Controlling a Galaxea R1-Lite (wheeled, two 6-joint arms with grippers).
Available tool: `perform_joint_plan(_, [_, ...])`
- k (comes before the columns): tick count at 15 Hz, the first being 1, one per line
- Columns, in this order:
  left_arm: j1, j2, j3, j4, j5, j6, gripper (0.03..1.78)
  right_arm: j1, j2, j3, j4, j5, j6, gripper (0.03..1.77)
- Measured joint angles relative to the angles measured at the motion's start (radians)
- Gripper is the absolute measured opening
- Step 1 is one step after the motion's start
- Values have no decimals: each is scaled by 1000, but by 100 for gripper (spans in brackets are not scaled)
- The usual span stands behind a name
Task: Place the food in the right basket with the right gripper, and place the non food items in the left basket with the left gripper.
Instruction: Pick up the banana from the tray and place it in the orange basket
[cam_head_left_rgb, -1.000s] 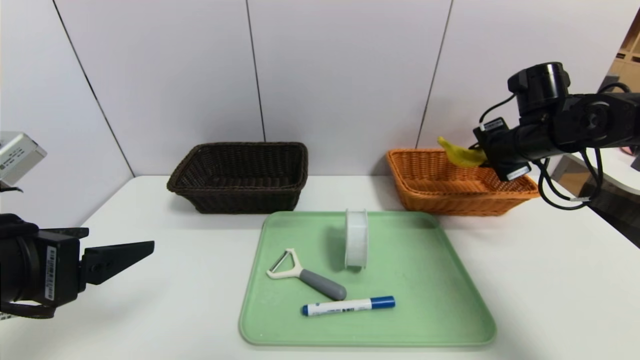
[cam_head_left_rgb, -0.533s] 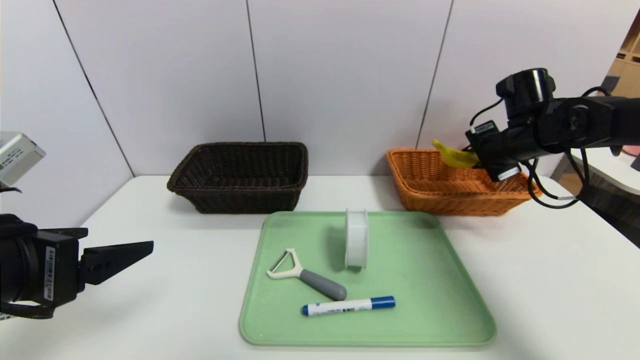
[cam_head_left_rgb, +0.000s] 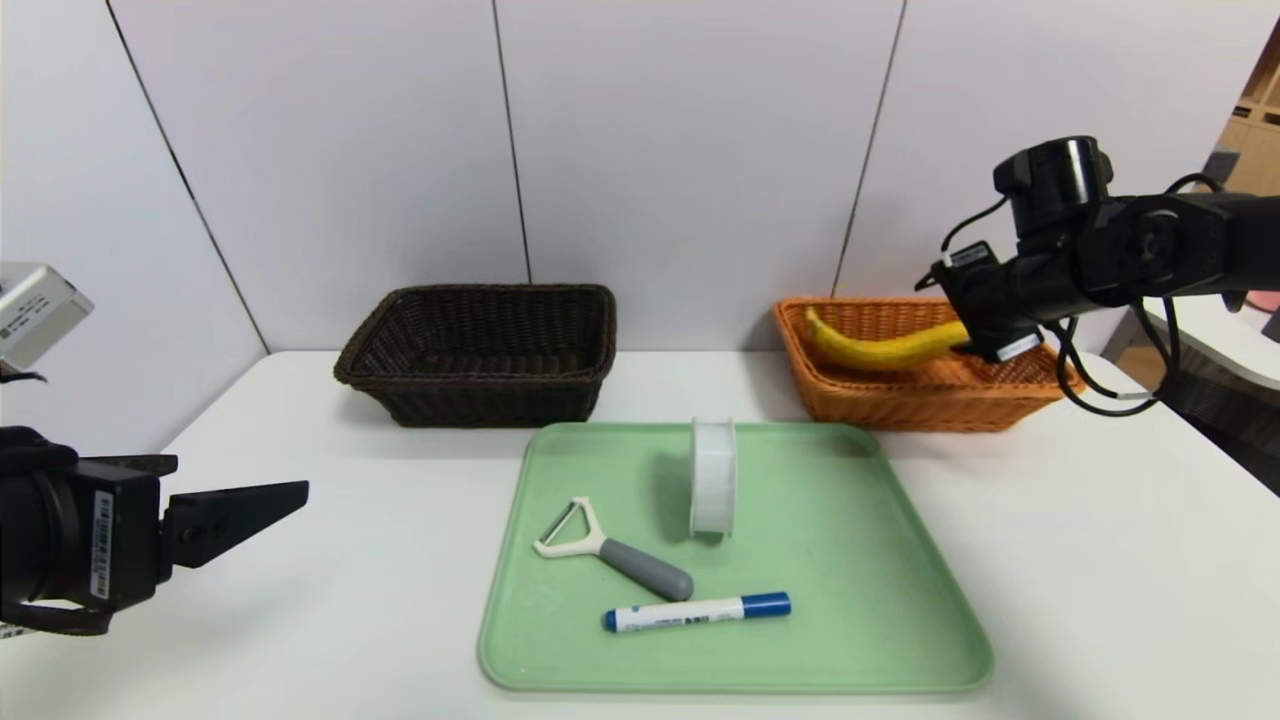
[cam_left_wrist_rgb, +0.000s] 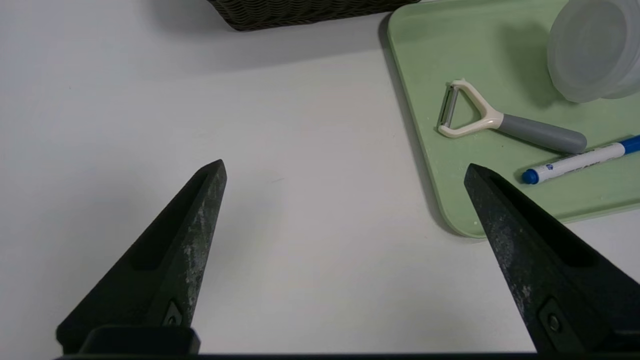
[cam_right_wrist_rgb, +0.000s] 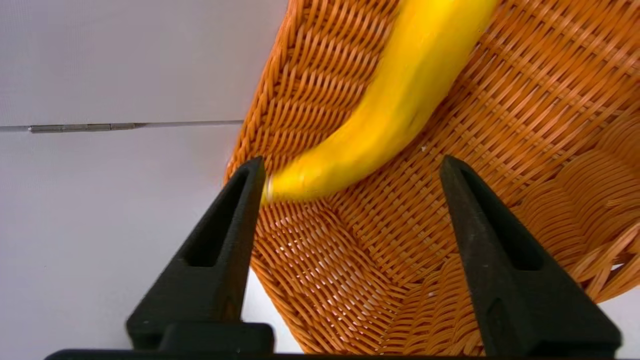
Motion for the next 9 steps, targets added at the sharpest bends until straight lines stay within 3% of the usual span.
perform_joint_plan(3, [0,-2,0,1,-1,3,169,17,-10,8,41,-21,-50,141])
perform_joint_plan(6, [0,-2,0,-8,10,13,169,69,-36,10,37,-76,-144,150])
perform_joint_plan(9, [0,-4,24,-106,27,36,169,125,-93,-12,40,-93,-213,157])
